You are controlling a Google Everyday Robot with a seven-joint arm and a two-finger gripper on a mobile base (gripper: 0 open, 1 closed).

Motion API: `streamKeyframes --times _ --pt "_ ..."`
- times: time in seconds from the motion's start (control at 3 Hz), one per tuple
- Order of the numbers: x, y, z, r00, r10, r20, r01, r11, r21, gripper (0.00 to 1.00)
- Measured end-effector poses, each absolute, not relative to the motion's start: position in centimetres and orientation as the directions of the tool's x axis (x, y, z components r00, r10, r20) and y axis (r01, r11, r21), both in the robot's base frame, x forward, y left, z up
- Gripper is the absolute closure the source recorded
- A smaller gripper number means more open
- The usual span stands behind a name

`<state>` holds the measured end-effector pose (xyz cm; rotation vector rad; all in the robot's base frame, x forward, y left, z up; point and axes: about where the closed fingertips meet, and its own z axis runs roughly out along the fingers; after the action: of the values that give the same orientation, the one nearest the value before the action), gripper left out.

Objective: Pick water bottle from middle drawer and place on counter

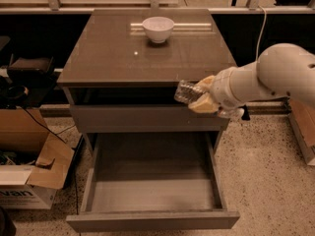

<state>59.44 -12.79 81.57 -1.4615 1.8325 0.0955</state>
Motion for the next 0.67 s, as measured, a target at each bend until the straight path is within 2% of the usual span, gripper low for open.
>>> streamKeyframes --times 0.67 --pt "67.1 -16.5 83.8 -0.022 -0.827 -0.561 -0.786 0.361 -0.502 1.00"
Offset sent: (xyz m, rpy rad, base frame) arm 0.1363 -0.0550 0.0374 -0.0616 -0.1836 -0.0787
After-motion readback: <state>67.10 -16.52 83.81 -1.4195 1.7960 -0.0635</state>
